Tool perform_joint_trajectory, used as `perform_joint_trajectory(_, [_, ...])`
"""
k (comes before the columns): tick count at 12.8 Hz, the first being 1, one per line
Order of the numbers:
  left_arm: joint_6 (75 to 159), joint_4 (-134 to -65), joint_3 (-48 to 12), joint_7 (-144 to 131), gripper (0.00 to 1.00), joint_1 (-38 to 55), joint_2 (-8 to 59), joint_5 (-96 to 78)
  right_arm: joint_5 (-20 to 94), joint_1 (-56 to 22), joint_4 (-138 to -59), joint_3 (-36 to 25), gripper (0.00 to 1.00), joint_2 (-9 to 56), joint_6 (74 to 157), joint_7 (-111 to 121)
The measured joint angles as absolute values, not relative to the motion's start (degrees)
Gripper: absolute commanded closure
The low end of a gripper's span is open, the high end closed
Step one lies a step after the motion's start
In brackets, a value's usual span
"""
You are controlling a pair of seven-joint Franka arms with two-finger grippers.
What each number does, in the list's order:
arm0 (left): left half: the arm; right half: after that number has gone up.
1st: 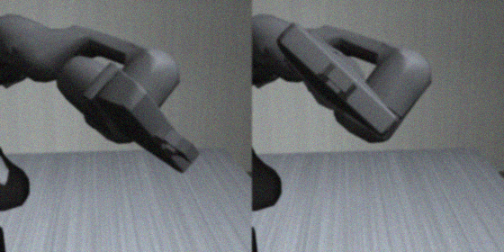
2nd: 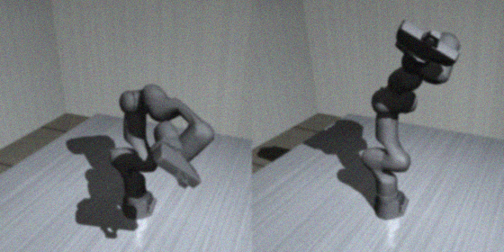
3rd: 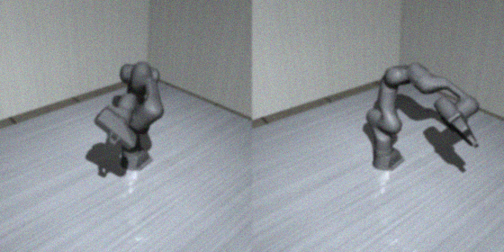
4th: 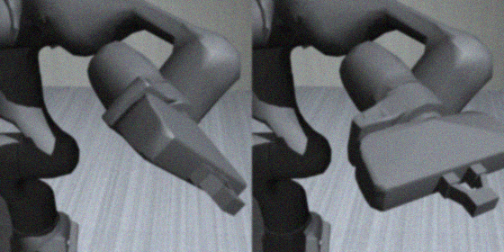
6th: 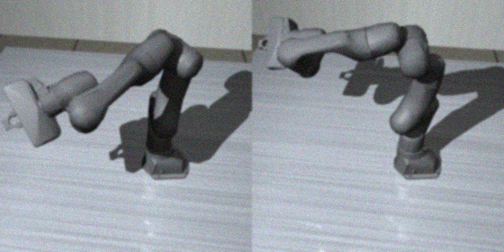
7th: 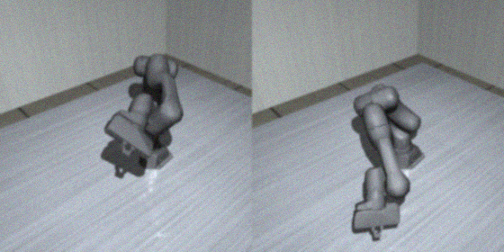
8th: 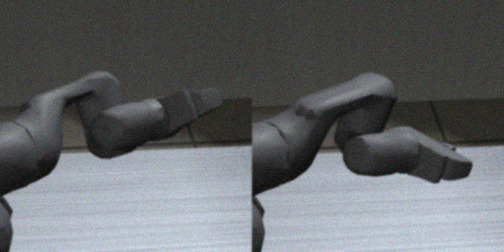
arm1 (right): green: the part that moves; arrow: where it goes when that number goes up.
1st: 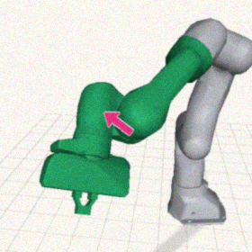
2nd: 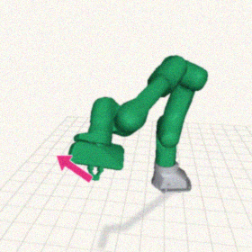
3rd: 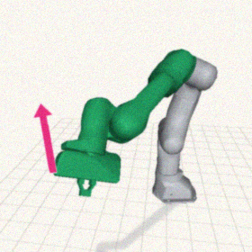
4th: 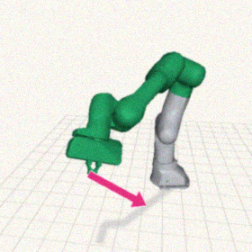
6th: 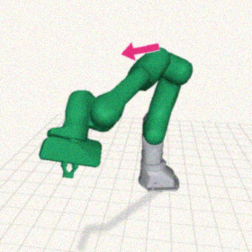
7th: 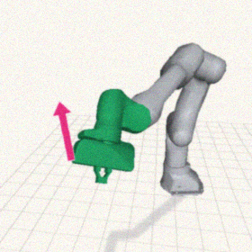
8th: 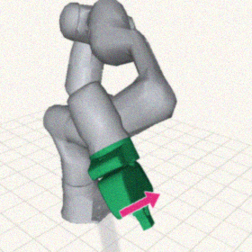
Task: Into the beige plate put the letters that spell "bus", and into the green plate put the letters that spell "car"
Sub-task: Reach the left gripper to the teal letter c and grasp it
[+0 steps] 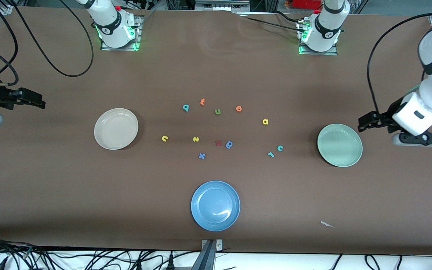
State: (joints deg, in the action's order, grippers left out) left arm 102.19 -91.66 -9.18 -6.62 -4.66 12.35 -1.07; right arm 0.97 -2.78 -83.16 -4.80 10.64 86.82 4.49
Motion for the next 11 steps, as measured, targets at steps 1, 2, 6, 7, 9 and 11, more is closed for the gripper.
perform_joint_trajectory(1, [102.6, -91.7, -9.2, -9.4, 0.00, -3.9, 13.5, -1.7, 1.0, -2.8, -83.2, -4.8, 0.00, 10.6, 86.8, 4.5])
perform_joint_trajectory(2, [104.1, -91.8, -9.3, -12.5, 0.00, -2.9, 14.8, -2.1, 1.0, -2.8, -83.2, -4.8, 0.00, 10.6, 86.8, 4.5])
perform_joint_trajectory(6, [108.6, -92.4, -9.4, -22.5, 0.00, 2.0, 20.8, -2.1, 1.0, -2.7, -83.1, -4.9, 0.00, 10.5, 86.8, 4.5])
perform_joint_trajectory(7, [109.3, -92.6, -9.4, -23.9, 0.00, 3.0, 22.2, -2.1, 1.0, -2.7, -83.1, -4.9, 0.00, 10.4, 86.8, 4.5])
perform_joint_trajectory(9, [113.4, -93.6, -9.5, -27.5, 0.00, 4.4, 25.3, -2.1, 1.0, -2.8, -83.1, -4.9, 0.00, 10.4, 86.8, 4.5])
perform_joint_trajectory(11, [119.5, -96.0, -9.5, -31.6, 0.00, 5.5, 27.6, -2.1, 1.0, -2.8, -83.1, -4.9, 0.00, 10.3, 86.8, 4.5])
